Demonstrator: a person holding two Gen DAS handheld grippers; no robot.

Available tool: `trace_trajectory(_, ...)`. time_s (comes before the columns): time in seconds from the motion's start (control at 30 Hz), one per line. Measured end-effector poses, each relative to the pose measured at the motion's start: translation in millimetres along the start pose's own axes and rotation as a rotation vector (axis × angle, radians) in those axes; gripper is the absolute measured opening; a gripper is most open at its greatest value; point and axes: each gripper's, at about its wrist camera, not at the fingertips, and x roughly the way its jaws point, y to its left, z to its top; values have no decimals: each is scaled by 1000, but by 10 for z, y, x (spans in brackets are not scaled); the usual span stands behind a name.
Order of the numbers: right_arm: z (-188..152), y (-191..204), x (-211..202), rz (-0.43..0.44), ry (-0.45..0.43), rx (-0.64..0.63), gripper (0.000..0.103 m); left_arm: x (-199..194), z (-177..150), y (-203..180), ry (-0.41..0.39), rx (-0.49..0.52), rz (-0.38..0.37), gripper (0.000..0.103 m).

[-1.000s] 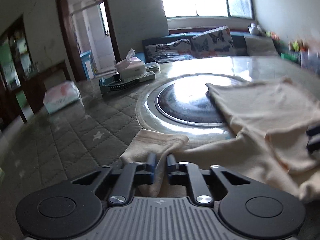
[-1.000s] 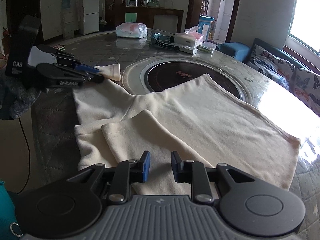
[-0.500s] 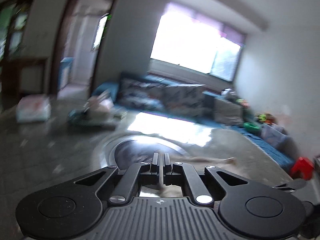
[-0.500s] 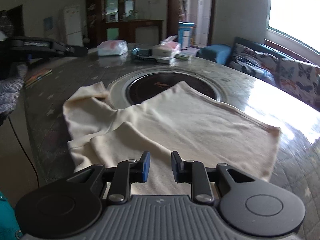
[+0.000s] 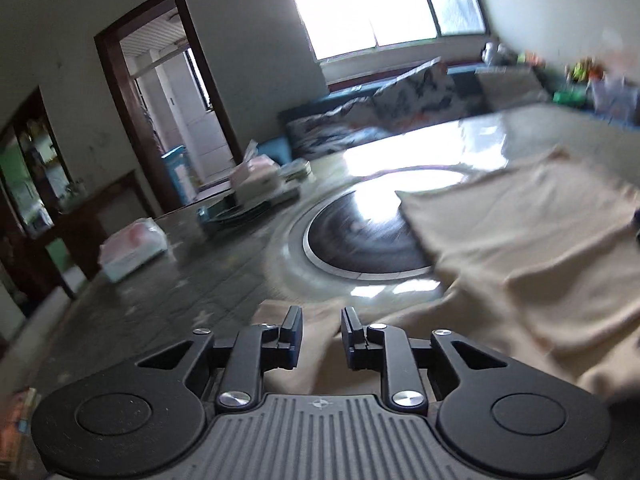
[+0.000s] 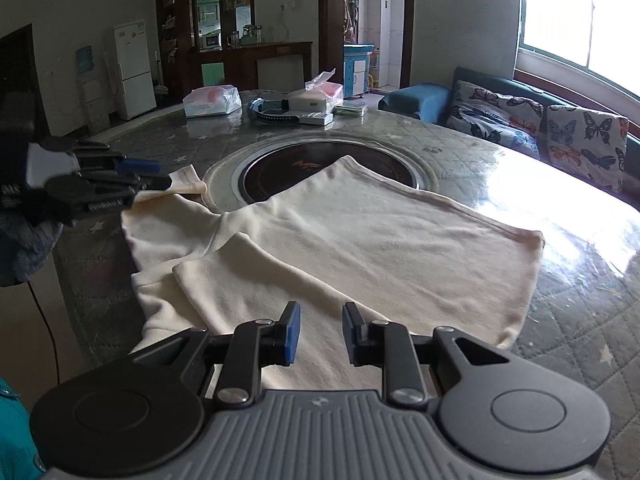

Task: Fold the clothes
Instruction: 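Move the left gripper over the unfolded side edge of the cream shirt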

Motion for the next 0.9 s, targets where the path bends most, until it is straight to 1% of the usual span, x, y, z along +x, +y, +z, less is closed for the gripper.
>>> trace_trajectory(0.1, 23, 40, 39, 9, 3, -8, 23, 92, -94, 29, 28, 13, -1, 25)
trace_trajectory(0.23, 47, 93, 81, 14, 12, -18, 23, 150, -153, 79, 49, -10, -3, 25)
trace_trajectory(0.3, 55, 107, 92, 15, 15, -21, 23, 146, -154, 97, 47, -15, -11, 23)
trace_trajectory(0.33, 61, 111, 95, 15, 15, -22, 23, 144, -137, 102, 46, -17, -16, 20)
trace_trajectory(0.37, 66, 115, 98, 15, 16, -23, 23, 141, -116, 110, 42, -24, -22, 10)
trace_trajectory(0.4, 72, 116, 98, 17, 15, -21, 23, 124, -87, 127, 36, -41, -33, 6)
trace_trajectory(0.5, 97, 108, 75, 23, 6, -6, 23, 25, 24, 208, 4, -129, -89, 3)
trace_trajectory(0.67, 124, 50, -2, 23, -10, 24, 23, -289, 315, 256, -101, -290, -257, 0)
trace_trajectory(0.77, 127, 4, -53, 12, -20, 40, 23, -491, 458, 121, -185, -272, -347, 0)
trace_trajectory(0.8, 125, -12, -76, 7, -23, 45, 23, -530, 486, 55, -204, -241, -351, 1)
trace_trajectory(0.83, 122, -29, -99, 2, -26, 50, 23, -543, 497, -30, -212, -190, -330, 1)
trace_trajectory(0.9, 112, -54, -141, -8, -31, 55, 23, -474, 448, -130, -191, -121, -269, 5)
